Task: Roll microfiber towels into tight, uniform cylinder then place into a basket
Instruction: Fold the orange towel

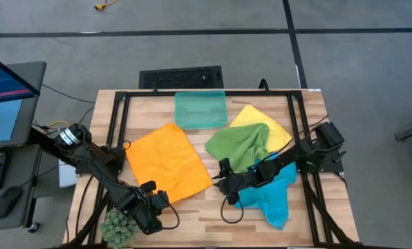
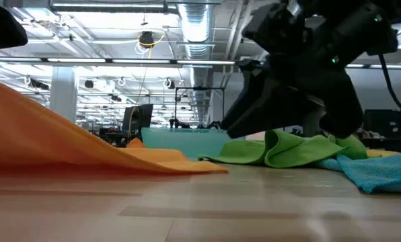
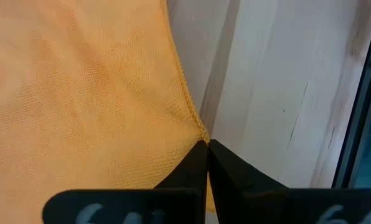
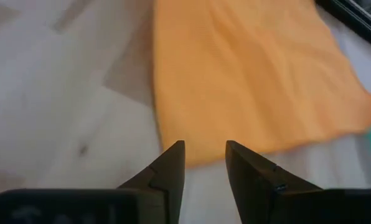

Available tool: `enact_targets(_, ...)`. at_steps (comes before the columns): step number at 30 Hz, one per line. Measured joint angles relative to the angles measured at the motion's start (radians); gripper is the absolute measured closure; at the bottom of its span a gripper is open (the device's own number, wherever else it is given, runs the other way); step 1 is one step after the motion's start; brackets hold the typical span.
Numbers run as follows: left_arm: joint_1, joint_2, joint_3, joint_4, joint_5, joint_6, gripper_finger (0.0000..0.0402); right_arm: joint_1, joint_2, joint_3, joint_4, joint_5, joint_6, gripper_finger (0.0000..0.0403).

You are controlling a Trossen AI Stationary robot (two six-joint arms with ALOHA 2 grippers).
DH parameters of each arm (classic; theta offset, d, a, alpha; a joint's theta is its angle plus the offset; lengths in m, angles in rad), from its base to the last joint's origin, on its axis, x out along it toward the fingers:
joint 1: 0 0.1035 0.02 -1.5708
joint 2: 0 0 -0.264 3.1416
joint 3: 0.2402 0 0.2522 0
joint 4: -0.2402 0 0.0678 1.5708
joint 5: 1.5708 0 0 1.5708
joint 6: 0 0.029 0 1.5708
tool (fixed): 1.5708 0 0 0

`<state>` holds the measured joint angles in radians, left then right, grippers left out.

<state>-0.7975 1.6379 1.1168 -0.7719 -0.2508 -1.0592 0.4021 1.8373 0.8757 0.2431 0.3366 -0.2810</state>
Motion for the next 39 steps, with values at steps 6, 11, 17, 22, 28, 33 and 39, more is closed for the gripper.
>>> enact_targets(6, 0.001, 0.0, 0.0, 0.0, -0.004, -0.008, 0.0401, -0.005, 0.085, 0.098, -0.002, -0.022, -0.009, 0.0242)
enact_targets(11, 0.001, 0.0, 0.0, 0.0, -0.004, -0.011, 0.0402, -0.005, 0.127, 0.142, -0.067, -0.024, -0.006, 0.0226)
enact_targets(17, 0.007, 0.0, 0.0, 0.004, -0.005, -0.114, 0.0401, -0.016, 0.132, 0.146, -0.078, -0.067, 0.015, 0.0223)
enact_targets(22, 0.007, 0.0, 0.0, 0.004, -0.009, -0.119, 0.0401, -0.06, 0.132, 0.146, -0.152, -0.15, 0.048, 0.023)
enact_targets(28, 0.007, 0.0, 0.0, 0.002, -0.008, -0.128, 0.0401, -0.104, 0.13, 0.148, -0.185, -0.172, 0.064, 0.0237)
enact_targets(33, 0.008, 0.0, 0.0, 0.0, -0.015, -0.131, 0.0401, -0.122, 0.129, 0.148, -0.195, -0.231, 0.077, 0.0248)
enact_targets(39, 0.016, 0.0, 0.0, -0.005, -0.031, -0.111, 0.0401, -0.122, 0.166, 0.15, -0.191, -0.235, 0.099, 0.0305)
